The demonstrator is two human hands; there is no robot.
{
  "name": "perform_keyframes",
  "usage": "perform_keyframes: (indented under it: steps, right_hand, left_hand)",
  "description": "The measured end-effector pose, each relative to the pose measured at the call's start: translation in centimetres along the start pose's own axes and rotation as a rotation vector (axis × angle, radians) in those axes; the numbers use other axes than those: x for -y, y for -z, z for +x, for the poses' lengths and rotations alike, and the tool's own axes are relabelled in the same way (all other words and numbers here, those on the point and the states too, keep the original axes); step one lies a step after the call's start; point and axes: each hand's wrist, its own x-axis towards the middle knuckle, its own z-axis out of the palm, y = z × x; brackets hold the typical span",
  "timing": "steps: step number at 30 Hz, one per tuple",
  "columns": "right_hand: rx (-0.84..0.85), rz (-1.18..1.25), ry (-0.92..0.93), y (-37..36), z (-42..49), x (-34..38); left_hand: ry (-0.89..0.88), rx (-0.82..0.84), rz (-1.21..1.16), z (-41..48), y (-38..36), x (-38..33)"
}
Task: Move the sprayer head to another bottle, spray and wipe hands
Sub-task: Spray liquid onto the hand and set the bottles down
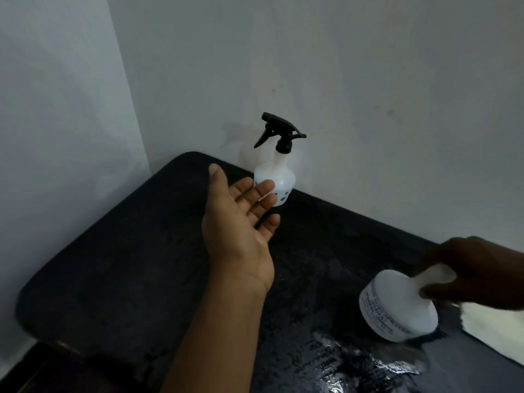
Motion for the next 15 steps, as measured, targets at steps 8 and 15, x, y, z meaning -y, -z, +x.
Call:
perform_keyframes:
  steps: [8,15]
  right_hand:
    - [-0.254,-0.144,-0.156,5.9,1.7,1.7]
    - [-0.324,-0.053,-0.24,9.1,6.8,0.7]
  left_hand:
    - [0.089,0.022,0.037,0.3,-0.3,1.3]
    - [0.062,0.034,0.047,0.2,-0.3,1.2]
